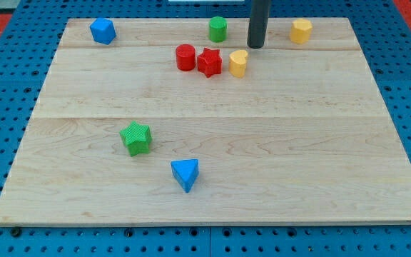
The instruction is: Slide the yellow heart to the center left side of the board
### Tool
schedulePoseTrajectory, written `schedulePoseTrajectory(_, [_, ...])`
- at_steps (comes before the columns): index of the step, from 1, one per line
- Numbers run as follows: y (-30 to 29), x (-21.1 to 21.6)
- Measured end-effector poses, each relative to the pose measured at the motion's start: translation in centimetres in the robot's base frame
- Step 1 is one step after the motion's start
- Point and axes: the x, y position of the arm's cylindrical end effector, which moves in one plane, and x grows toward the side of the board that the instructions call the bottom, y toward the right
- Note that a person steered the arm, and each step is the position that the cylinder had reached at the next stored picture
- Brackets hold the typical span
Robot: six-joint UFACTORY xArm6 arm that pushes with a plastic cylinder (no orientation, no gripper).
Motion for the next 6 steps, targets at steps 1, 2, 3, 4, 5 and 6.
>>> schedulePoseTrajectory(1, [-0.1,0.0])
schedulePoseTrajectory(2, [-0.4,0.7])
schedulePoseTrajectory(3, [-0.8,3.2])
schedulePoseTrajectory(4, [-2.4,6.7])
schedulePoseTrajectory(5, [-8.1,8.6])
schedulePoseTrajectory(6, [-11.3,11.8])
